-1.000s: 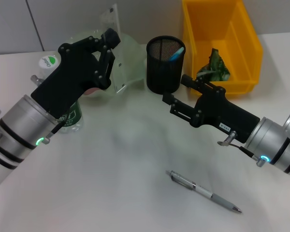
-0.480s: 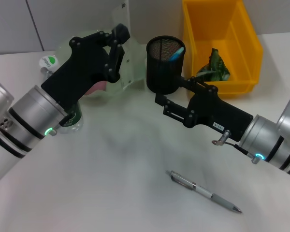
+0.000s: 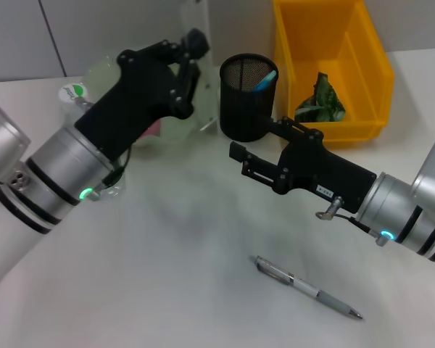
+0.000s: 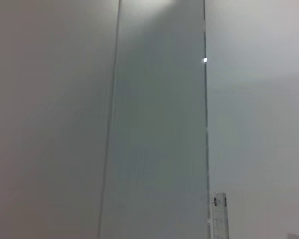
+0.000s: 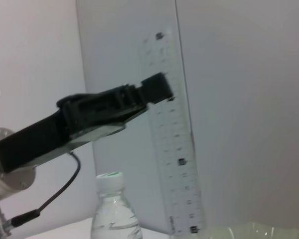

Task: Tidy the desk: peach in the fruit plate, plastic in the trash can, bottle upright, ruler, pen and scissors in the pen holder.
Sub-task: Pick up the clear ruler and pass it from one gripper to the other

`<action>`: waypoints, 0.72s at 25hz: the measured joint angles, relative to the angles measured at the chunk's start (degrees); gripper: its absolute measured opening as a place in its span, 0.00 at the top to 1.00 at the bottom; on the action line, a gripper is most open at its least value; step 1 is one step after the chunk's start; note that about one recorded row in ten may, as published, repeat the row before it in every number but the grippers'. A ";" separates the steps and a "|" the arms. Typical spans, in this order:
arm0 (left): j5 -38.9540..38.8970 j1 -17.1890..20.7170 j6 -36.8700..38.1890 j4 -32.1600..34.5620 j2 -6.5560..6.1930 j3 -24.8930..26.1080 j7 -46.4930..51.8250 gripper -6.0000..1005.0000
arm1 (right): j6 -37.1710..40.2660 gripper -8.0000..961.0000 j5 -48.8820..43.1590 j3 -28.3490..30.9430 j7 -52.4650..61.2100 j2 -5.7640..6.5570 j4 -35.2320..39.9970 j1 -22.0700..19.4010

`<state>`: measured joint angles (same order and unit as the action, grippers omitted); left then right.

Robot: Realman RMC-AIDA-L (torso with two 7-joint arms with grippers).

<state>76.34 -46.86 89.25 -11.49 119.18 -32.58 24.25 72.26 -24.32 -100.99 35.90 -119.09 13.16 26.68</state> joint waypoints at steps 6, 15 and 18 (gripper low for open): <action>7.53 -1.57 -1.91 -0.58 0.00 7.08 -0.05 0.96 | -2.38 0.25 -1.19 -0.17 -1.69 -0.07 -0.11 0.56; 15.20 -4.48 -6.83 -4.01 0.00 16.70 -3.63 0.96 | -3.81 0.25 -2.45 -0.18 -1.92 -0.17 0.01 1.33; 19.89 -5.32 -10.52 -5.15 0.00 22.61 -4.79 0.96 | -3.86 0.25 -2.49 -0.18 -1.91 -0.18 0.09 1.48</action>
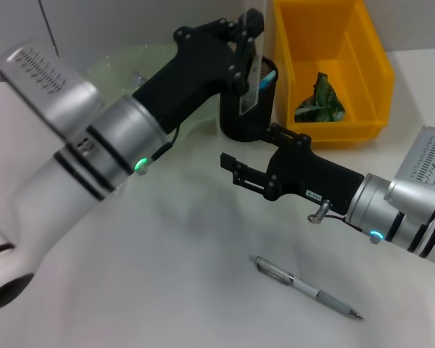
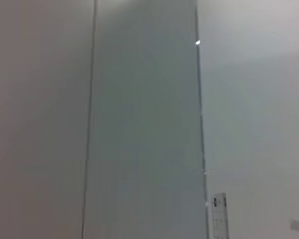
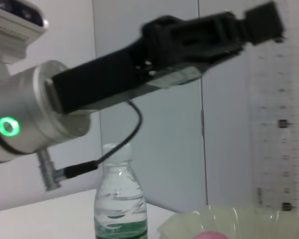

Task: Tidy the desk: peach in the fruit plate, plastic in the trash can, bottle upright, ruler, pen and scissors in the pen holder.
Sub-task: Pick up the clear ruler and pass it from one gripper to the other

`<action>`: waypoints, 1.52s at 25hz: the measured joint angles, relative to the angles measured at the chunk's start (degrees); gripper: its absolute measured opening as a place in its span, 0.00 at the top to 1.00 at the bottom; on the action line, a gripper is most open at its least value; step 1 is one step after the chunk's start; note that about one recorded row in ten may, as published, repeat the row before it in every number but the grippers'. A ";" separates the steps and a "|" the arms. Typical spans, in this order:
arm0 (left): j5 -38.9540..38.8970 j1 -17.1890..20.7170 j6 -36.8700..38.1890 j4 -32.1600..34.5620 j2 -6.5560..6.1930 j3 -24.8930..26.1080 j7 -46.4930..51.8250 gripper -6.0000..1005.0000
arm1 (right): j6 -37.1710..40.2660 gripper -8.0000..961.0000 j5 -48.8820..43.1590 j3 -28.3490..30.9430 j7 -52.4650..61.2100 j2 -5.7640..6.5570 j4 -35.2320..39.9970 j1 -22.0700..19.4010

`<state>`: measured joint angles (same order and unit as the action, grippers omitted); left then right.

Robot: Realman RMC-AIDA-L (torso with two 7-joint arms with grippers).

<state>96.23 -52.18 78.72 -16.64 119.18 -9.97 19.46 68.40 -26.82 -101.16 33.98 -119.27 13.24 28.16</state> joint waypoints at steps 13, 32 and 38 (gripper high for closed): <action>9.23 -4.14 -17.88 -3.01 0.00 20.37 -1.79 0.96 | -1.23 0.25 -1.52 -0.09 -0.15 0.00 0.03 0.65; 10.16 -6.20 -25.43 -6.36 0.00 30.42 -9.80 0.96 | -1.36 0.25 -1.52 -0.08 -0.15 0.00 0.78 1.72; 11.05 -6.43 -27.07 -6.38 0.00 30.75 -9.83 0.96 | -2.25 0.25 -1.48 -0.01 -0.15 -0.08 1.14 1.95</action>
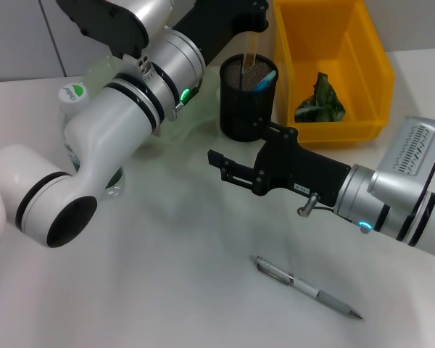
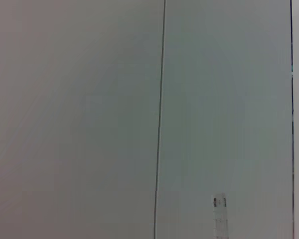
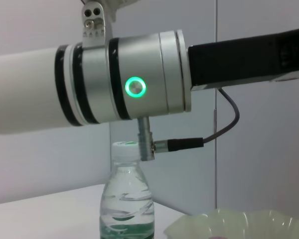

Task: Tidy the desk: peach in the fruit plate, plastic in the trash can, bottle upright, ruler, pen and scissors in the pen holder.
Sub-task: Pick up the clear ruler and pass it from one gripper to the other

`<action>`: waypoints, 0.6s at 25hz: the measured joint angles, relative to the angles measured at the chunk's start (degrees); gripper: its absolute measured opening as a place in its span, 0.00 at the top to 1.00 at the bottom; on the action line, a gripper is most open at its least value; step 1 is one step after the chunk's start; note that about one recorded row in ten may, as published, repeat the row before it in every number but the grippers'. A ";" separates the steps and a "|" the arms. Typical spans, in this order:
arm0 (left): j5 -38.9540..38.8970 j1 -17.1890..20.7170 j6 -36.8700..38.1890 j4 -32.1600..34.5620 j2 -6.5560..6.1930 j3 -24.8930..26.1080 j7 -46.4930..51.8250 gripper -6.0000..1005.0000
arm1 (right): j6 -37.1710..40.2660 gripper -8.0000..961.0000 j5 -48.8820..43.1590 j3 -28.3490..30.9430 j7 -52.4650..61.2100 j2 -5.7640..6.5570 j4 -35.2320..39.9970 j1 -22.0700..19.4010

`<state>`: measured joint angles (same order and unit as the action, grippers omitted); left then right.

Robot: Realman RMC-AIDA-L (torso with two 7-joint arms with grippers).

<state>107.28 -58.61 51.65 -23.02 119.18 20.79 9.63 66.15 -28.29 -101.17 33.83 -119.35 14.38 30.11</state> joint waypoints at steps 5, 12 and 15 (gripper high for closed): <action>2.88 2.14 3.41 -1.24 -0.01 0.19 -0.24 0.96 | 1.32 0.25 0.53 1.24 0.00 -0.05 0.36 -0.52; 5.85 7.21 10.44 -2.77 -0.01 0.45 -0.46 0.96 | 5.48 0.25 0.61 3.82 0.61 0.17 0.12 -1.98; 6.75 8.98 12.09 -3.07 -0.01 0.34 -0.82 0.96 | 7.94 0.25 0.62 5.62 0.71 0.16 -0.13 -3.55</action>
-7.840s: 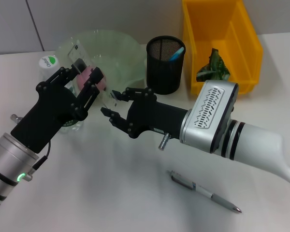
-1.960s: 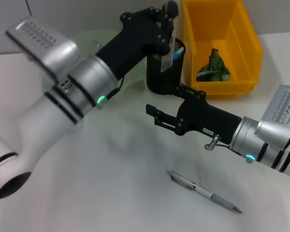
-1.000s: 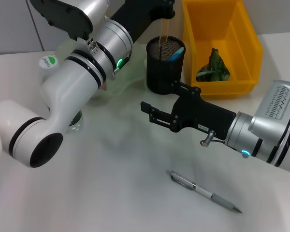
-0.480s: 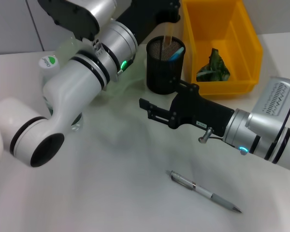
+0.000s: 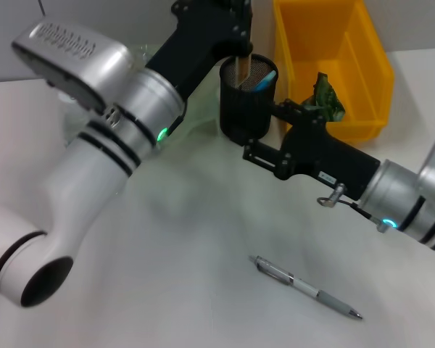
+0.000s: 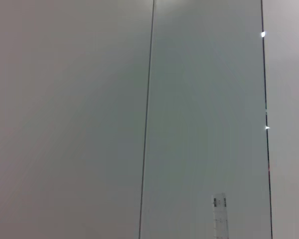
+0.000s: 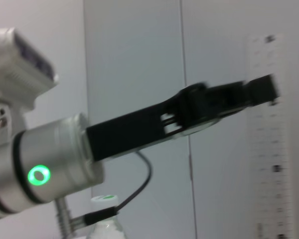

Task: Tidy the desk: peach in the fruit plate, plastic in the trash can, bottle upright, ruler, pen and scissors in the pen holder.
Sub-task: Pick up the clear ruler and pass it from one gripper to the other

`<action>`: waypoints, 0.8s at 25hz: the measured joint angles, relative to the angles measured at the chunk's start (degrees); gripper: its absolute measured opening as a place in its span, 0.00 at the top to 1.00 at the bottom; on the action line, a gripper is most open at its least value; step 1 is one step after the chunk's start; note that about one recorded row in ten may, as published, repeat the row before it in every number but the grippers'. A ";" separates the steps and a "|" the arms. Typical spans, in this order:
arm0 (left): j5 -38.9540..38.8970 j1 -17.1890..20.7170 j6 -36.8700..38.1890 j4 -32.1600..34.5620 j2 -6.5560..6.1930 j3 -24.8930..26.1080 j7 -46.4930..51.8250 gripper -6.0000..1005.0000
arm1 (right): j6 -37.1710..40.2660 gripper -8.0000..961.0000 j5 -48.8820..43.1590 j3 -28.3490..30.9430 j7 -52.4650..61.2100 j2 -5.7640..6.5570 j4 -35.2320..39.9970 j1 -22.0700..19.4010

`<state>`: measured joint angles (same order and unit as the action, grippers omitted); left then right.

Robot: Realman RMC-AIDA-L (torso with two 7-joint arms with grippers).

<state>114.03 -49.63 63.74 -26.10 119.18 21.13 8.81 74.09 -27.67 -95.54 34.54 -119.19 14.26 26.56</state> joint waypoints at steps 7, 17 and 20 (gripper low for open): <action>1.39 3.80 1.20 -4.51 0.00 0.09 -9.90 0.96 | 2.83 0.25 0.00 3.22 -0.08 -0.20 -0.18 -2.25; 7.01 8.35 2.19 -6.50 -0.11 -0.98 -11.98 0.96 | 5.14 0.25 -0.47 4.87 3.47 1.22 -0.47 -2.84; 13.15 11.67 5.82 -6.28 -0.49 -0.82 -9.13 0.96 | 9.37 0.25 -1.00 4.76 8.20 4.42 -1.00 -2.98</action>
<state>127.18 -37.96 69.57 -32.38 118.69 20.30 -0.32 83.46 -28.67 -90.79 42.75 -114.77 13.26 23.58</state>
